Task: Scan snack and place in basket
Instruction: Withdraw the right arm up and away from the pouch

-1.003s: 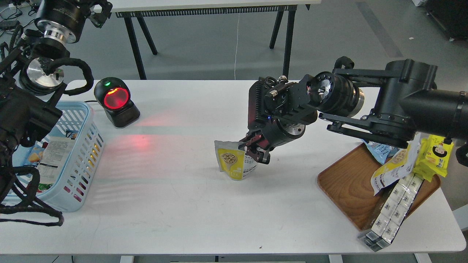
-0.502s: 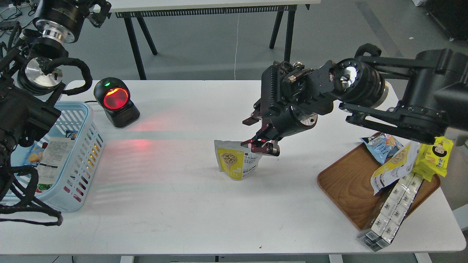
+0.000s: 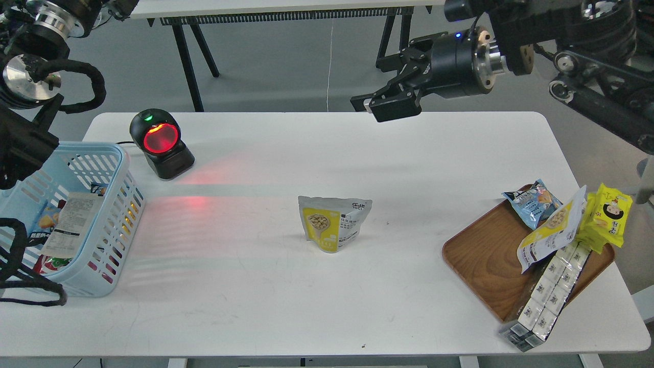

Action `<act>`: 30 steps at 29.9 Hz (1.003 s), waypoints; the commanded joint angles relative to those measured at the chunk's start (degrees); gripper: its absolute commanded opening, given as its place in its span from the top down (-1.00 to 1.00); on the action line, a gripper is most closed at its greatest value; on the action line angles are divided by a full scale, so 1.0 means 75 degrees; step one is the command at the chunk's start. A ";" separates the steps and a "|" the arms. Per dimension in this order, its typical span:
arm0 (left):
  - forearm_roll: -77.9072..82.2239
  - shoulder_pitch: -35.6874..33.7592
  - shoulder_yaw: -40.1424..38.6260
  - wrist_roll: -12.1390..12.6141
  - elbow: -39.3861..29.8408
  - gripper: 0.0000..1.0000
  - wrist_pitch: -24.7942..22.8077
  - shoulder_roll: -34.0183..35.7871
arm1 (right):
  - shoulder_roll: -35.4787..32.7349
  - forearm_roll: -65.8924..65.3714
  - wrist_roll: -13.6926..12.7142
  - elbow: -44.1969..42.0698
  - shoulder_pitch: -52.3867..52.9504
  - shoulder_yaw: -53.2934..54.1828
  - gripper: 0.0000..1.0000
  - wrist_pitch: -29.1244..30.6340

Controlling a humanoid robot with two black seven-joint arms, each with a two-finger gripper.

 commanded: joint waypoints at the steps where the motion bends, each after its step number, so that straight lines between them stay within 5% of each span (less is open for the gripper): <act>1: 0.0719 -0.0053 0.0065 -0.0006 -0.0258 -0.98 0.0000 0.0087 | -0.0053 0.1602 0.0001 -0.0674 -0.0209 0.0127 -0.98 0.0000; 8: 0.2795 -0.0170 0.0089 -0.0170 -0.0538 -0.92 0.0000 -0.0007 | -0.0042 0.4521 0.0001 -0.2233 -0.0971 0.0139 -0.98 0.0000; 14: 0.4574 -0.0159 0.0089 -0.0193 -0.2026 -0.92 0.0000 0.0520 | 0.0333 0.7437 0.0001 -0.3219 -0.1101 0.0279 -0.98 -0.0896; 22: 0.7387 -0.0124 0.0089 -0.0428 -0.3818 -0.91 0.0000 0.0860 | 0.0533 1.1224 0.0001 -0.3840 -0.1639 0.0431 -0.99 -0.1062; 25: 0.8557 -0.0088 0.0101 -0.0778 -0.4639 -0.78 0.0000 0.1000 | 0.0509 1.2209 0.0001 -0.3852 -0.1944 0.0514 -0.99 -0.1015; 30: 1.1451 -0.0053 0.0101 -0.1890 -0.5788 -0.72 0.0000 0.1107 | 0.0462 1.3978 0.0001 -0.4086 -0.2576 0.0630 -0.99 -0.0770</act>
